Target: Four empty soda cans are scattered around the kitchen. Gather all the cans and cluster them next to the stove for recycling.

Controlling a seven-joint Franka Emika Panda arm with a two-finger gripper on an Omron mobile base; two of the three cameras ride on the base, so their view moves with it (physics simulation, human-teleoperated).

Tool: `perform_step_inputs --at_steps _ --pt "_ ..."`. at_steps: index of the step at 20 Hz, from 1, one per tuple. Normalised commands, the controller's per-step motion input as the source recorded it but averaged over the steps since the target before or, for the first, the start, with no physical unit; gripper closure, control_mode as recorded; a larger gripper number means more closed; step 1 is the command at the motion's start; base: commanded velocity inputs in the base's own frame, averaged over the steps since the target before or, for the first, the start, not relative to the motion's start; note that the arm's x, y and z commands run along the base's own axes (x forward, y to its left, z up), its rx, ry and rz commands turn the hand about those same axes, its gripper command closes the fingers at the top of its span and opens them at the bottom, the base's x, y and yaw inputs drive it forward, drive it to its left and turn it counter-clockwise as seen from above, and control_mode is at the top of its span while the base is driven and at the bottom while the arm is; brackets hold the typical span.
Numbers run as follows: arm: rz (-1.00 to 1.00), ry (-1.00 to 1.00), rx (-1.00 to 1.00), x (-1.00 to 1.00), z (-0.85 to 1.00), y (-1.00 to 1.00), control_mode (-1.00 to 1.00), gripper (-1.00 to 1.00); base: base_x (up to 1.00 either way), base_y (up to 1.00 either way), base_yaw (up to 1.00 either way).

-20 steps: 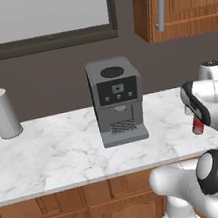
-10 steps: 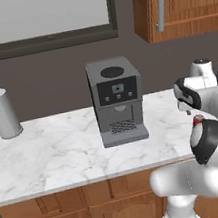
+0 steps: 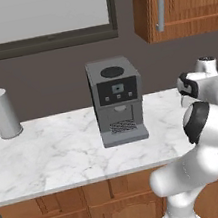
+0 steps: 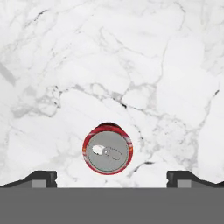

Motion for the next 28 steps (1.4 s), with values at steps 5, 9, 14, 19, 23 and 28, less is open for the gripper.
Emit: perform_step_inputs --at_steps 5,9,14,19,23,28 --pt "-0.11 -0.03 0.09 0.0 -0.35 0.02 -1.0 -1.0 0.0 0.0 0.0" --pt "-0.1 0.0 0.06 0.0 -0.35 0.01 -1.0 -1.0 0.0 0.0 0.0" --pt "-0.03 0.08 -0.02 0.02 -0.27 0.02 -1.0 -1.0 0.0 0.0 0.0" --pt "-0.01 0.12 -0.04 0.03 -0.27 0.0 -1.0 -1.0 0.0 0.0 0.0" --pt "0.0 0.07 -0.01 0.0 -0.29 0.0 -1.0 -1.0 0.0 0.0 0.0" --pt "0.0 0.01 0.03 -0.06 -0.24 0.0 -1.0 1.0 0.0 0.0 0.0"
